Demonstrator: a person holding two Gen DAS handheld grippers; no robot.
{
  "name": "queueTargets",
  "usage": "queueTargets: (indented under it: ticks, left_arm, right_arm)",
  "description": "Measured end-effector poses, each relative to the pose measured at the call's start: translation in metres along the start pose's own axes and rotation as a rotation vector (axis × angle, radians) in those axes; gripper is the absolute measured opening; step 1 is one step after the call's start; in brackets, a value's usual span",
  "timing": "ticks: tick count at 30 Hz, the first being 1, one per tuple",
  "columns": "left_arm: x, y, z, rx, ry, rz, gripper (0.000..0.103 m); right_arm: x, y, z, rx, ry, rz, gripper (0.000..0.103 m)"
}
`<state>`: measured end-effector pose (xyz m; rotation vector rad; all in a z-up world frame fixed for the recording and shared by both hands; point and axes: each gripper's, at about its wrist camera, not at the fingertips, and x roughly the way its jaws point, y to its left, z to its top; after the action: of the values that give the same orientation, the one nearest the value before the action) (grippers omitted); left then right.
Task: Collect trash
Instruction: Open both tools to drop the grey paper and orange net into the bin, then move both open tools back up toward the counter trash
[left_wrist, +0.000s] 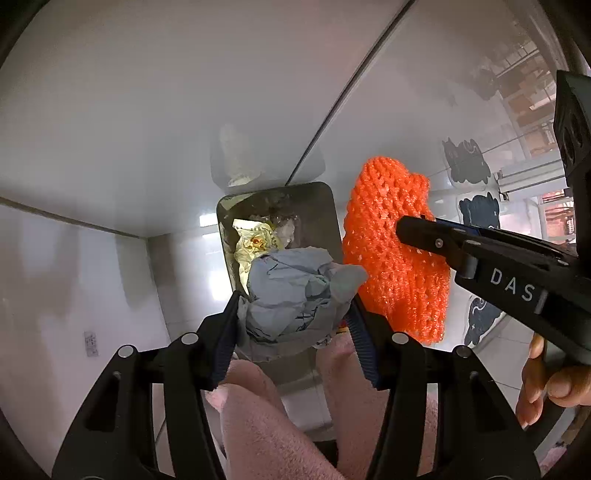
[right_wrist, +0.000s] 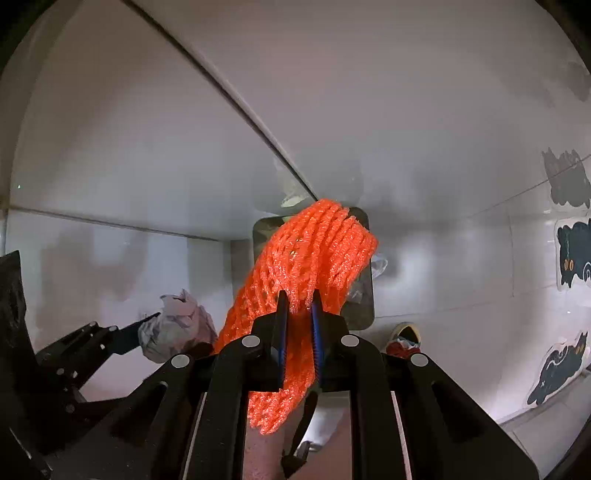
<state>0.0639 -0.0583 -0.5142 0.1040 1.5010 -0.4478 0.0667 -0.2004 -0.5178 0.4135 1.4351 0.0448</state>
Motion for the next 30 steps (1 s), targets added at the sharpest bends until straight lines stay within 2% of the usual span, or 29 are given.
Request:
queueTargets:
  ticks: [3,7,12,14,16,18,21,24,28,30]
  left_arm:
    - [0.005,0.001,0.005,0.000,0.016,-0.004,0.054]
    - [0.008,0.002,0.011,-0.003,0.026,0.002,0.057]
    - [0.008,0.006,0.016,-0.017,0.019,0.001,0.065]
    - [0.007,0.008,0.018,-0.021,0.014,0.002,0.067]
    - [0.006,0.008,0.019,-0.023,0.012,0.003,0.073]
    - [0.004,0.008,0.020,-0.022,0.009,0.012,0.084]
    - [0.001,0.008,0.019,-0.019,0.007,0.023,0.092]
    - [-0.007,0.009,0.017,-0.013,-0.004,0.034,0.095]
    - [-0.027,0.010,0.011,-0.015,-0.023,0.027,0.095]
    - [-0.037,0.010,0.009,-0.015,-0.037,0.027,0.095]
  right_arm:
    - [0.002,-0.004,0.004,0.011,0.012,-0.002,0.019]
    - [-0.004,0.002,0.002,0.022,0.017,0.000,0.031]
    - [-0.006,0.006,0.008,0.015,0.016,-0.003,0.035]
    - [-0.007,0.007,0.009,0.016,0.016,-0.005,0.047]
    - [-0.006,0.006,0.013,0.013,0.013,-0.010,0.049]
    - [-0.009,0.007,0.013,0.012,0.006,-0.020,0.058]
    - [-0.019,0.004,0.012,0.013,-0.015,-0.035,0.068]
    - [-0.031,0.004,0.010,0.013,-0.040,-0.052,0.077]
    - [-0.053,0.004,0.008,0.012,-0.075,-0.093,0.097]
    - [-0.068,0.006,0.006,0.002,-0.101,-0.118,0.099]
